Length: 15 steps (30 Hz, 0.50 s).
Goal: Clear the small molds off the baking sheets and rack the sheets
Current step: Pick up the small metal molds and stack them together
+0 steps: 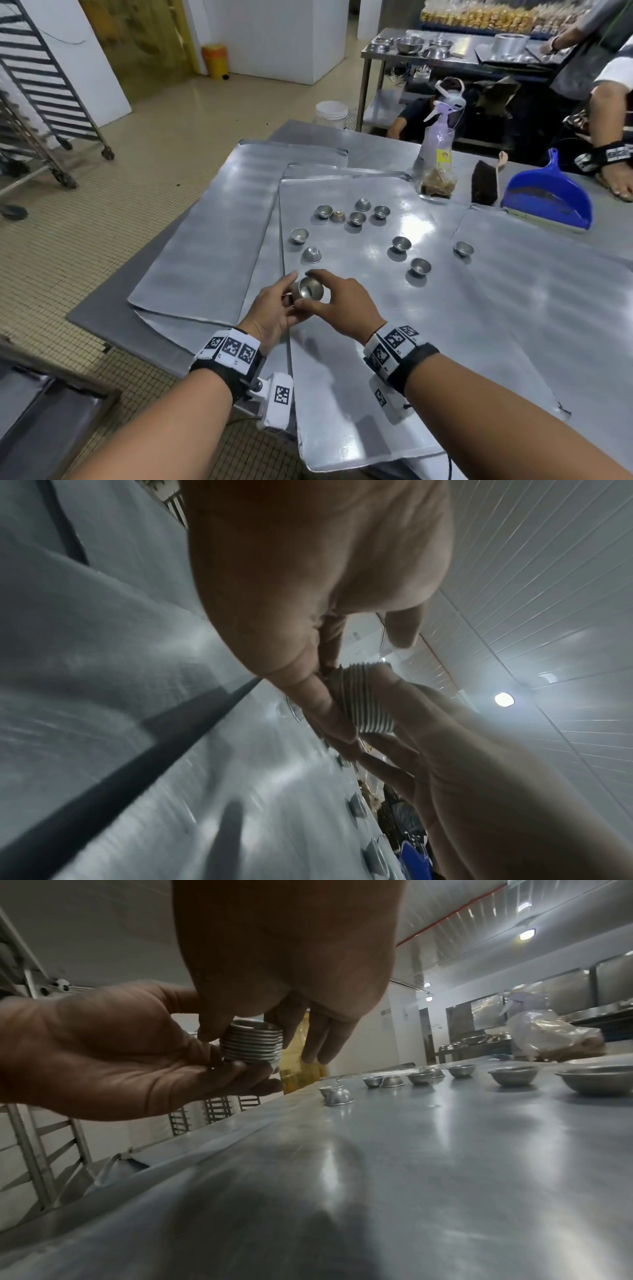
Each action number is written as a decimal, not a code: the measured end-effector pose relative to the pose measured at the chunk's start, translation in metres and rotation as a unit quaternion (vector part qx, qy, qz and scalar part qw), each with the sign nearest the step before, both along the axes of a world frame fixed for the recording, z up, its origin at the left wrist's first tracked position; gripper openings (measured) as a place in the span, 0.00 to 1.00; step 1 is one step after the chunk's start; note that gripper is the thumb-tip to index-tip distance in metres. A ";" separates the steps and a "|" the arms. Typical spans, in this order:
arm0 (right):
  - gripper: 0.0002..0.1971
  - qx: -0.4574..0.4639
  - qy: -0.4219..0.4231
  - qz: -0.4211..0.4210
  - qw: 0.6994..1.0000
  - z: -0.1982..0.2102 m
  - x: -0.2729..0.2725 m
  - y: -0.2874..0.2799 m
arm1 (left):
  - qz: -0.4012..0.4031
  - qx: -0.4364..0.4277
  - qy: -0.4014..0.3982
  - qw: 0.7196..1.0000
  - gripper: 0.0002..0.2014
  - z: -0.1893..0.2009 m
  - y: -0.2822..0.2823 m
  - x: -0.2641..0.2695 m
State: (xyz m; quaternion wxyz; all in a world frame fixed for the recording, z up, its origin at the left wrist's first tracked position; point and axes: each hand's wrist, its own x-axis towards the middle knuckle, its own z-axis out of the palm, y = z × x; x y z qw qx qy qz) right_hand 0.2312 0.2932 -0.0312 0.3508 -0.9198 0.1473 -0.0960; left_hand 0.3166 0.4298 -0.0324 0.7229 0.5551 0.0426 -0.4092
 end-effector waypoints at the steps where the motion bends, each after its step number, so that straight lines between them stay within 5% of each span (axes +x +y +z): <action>1: 0.30 0.003 0.000 -0.009 1.000 -0.001 -0.003 -0.001 | -0.007 0.002 -0.008 1.000 0.16 -0.001 -0.003 0.000; 7: 0.36 0.033 -0.001 -0.061 0.998 -0.006 -0.026 -0.015 | -0.046 0.011 -0.023 0.999 0.14 -0.009 -0.021 -0.003; 15: 0.19 -0.025 0.075 -0.223 0.972 -0.029 -0.063 -0.101 | -0.038 0.027 0.004 0.999 0.15 -0.011 -0.056 -0.017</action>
